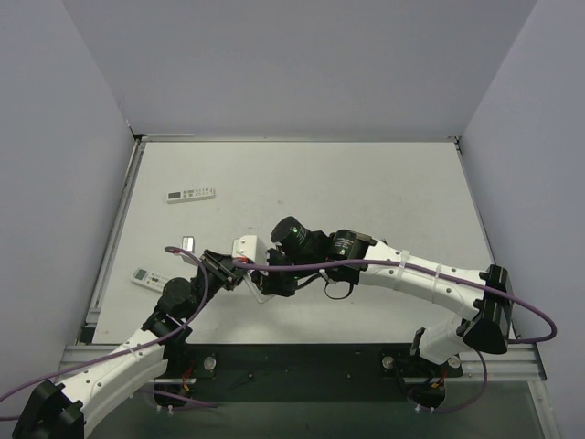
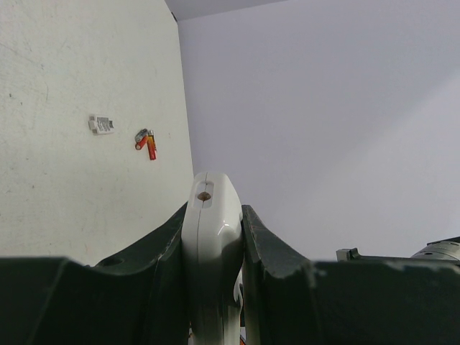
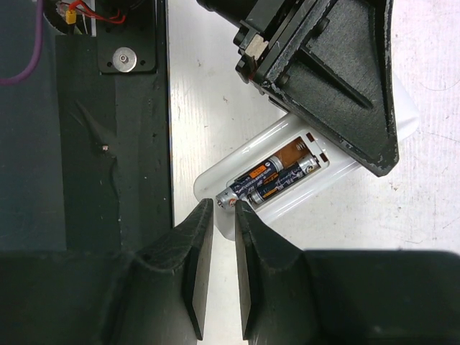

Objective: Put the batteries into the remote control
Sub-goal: Load the battery into the remote control.

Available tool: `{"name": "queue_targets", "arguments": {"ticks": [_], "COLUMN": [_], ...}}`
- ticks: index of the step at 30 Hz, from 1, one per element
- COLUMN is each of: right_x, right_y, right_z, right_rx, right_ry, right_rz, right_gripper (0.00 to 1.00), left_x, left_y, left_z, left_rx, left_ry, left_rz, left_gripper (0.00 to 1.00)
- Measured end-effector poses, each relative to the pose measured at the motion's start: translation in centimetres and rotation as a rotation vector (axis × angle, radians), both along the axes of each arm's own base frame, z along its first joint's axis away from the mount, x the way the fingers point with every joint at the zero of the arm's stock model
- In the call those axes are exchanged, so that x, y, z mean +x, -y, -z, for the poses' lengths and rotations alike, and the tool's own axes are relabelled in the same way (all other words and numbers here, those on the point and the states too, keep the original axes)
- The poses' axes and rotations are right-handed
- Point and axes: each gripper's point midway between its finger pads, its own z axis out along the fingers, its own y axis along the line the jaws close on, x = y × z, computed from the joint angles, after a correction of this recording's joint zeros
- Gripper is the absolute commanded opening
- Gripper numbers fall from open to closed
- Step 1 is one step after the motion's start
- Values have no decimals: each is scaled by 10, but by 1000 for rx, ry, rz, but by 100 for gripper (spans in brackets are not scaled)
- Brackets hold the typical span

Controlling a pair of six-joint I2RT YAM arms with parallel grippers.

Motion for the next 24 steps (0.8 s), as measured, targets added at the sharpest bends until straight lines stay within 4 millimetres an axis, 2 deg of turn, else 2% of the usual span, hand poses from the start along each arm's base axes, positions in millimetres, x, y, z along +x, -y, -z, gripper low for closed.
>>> {"name": "queue_targets", "arguments": {"ticks": [24], "right_x": [9], "right_y": [-8], "right_z": [18], "right_rx": [-31], "right_ry": [16], "right_rz": [-1], "right_gripper": [8], "left_x": [-3], "left_y": [2], "left_z": [3], "left_rx": [8], "left_ry": [-1], "left_rz": [21], "left_gripper": [0]}}
